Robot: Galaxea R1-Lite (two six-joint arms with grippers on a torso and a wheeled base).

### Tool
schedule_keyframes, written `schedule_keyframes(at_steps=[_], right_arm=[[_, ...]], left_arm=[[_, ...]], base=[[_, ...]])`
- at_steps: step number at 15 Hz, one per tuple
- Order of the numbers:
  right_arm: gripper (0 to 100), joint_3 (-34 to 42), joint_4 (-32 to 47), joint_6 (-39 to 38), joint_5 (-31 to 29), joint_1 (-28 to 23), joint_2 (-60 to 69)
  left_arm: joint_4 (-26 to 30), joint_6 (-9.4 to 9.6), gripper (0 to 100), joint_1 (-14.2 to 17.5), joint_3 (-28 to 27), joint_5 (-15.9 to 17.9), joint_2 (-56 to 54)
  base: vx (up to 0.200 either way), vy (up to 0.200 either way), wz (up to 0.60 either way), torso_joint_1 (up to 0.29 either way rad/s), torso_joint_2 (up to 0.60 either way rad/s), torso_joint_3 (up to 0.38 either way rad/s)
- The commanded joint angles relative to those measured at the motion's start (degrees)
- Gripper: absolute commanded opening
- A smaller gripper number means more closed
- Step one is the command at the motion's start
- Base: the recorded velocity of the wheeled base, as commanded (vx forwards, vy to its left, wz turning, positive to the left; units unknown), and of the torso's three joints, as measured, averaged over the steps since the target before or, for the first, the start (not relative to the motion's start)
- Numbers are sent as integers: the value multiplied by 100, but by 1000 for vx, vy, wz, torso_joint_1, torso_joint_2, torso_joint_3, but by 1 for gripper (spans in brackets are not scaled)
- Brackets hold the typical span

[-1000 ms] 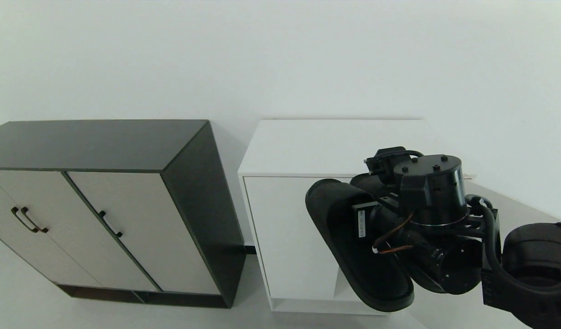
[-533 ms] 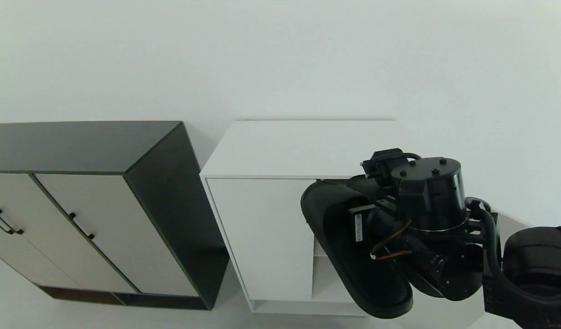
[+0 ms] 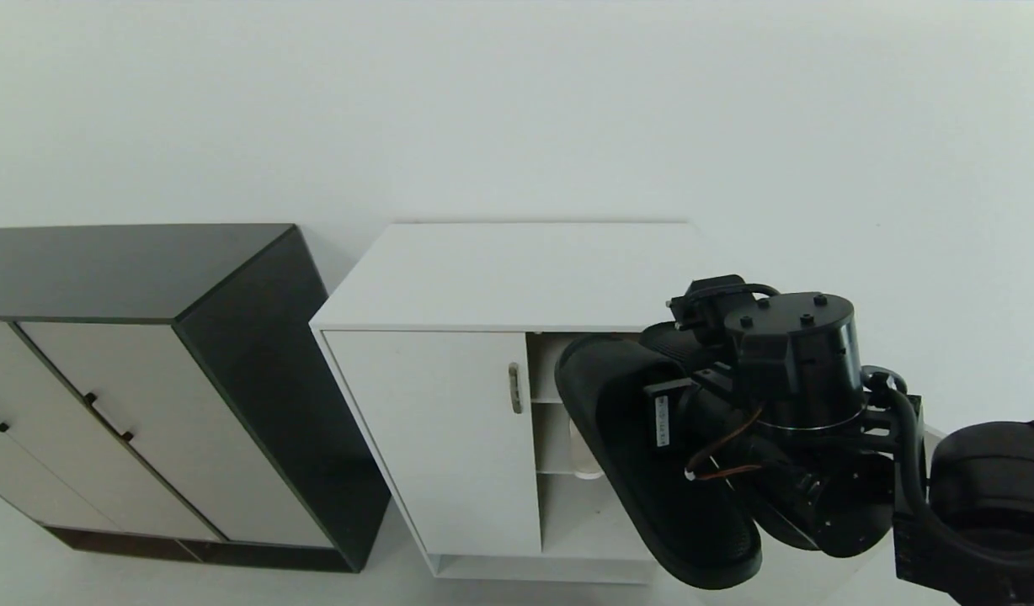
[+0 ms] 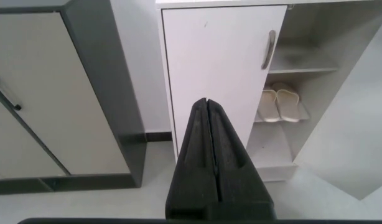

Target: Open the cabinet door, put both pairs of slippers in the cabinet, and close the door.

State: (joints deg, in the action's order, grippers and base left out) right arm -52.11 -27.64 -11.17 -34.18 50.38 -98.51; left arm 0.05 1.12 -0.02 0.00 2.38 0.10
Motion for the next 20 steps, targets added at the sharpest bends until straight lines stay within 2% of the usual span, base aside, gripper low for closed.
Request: schedule_keyframes(at_steps=[1, 7, 16, 20], right_arm=[[0, 44, -31, 9, -1, -2, -1], [0, 544, -814, 528, 34, -20, -36], [0, 659, -822, 616, 43, -29, -45], [0, 659, -822, 616, 43, -29, -54]], left_arm=[[-5, 2, 0, 2, 0, 0, -1], [-5, 2, 0, 2, 0, 0, -1], [-5, 2, 0, 2, 0, 0, -1], [-5, 2, 0, 2, 0, 0, -1]], base=[[0, 0, 0, 0, 0, 0], [0, 0, 0, 0, 0, 0], [0, 0, 0, -8, 14, 11], [0, 0, 0, -198, 455, 266]])
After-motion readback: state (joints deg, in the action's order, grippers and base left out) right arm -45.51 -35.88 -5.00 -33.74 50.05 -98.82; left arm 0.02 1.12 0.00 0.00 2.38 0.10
